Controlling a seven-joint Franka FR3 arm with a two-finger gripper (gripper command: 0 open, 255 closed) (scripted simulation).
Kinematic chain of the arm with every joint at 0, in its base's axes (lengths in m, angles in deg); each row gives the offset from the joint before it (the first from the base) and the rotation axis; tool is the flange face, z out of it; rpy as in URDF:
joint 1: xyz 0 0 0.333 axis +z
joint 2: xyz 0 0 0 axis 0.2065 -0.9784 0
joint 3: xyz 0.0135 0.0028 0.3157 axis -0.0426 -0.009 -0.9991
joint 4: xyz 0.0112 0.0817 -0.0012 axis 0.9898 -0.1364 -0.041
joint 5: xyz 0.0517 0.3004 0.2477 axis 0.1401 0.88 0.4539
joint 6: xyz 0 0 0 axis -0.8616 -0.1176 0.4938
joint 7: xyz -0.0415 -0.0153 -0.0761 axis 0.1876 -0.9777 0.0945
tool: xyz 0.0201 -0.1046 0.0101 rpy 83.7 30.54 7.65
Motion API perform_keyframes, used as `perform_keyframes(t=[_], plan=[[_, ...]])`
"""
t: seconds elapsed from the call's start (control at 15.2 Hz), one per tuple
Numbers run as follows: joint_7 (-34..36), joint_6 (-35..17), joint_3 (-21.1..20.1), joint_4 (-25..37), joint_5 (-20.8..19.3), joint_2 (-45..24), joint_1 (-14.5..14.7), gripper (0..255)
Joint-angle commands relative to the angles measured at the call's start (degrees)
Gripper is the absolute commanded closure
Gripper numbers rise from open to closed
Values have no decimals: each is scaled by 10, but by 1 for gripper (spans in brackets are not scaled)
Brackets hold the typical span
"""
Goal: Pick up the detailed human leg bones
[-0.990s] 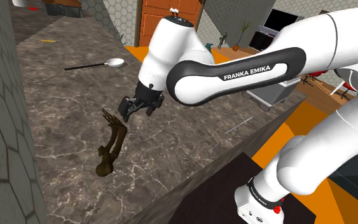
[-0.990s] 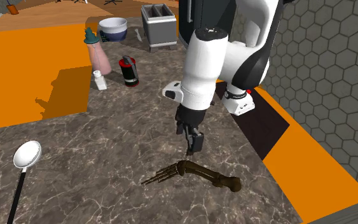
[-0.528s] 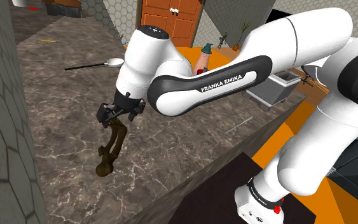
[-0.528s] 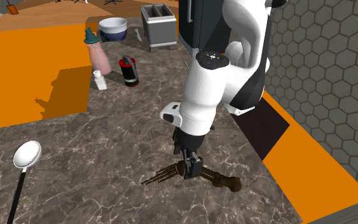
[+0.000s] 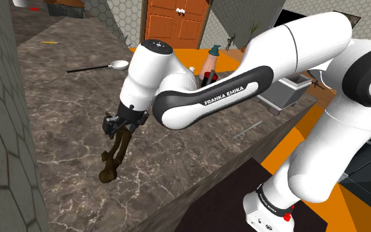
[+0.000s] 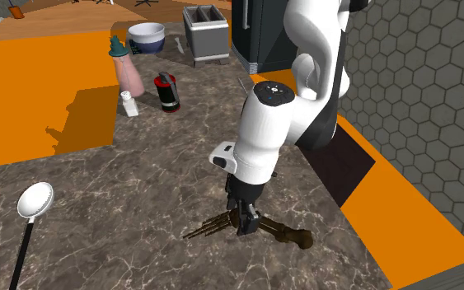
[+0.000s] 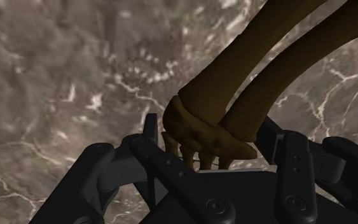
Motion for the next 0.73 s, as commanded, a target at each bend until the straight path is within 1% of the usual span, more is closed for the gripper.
perform_keyframes(t=[0.0, 0.46, 0.66], plan=[[0, -1, 0, -1, 0, -1, 0, 255], [1, -1, 0, 1, -2, -2, 0, 255], [-10, 19, -3, 11, 13, 10, -3, 255]])
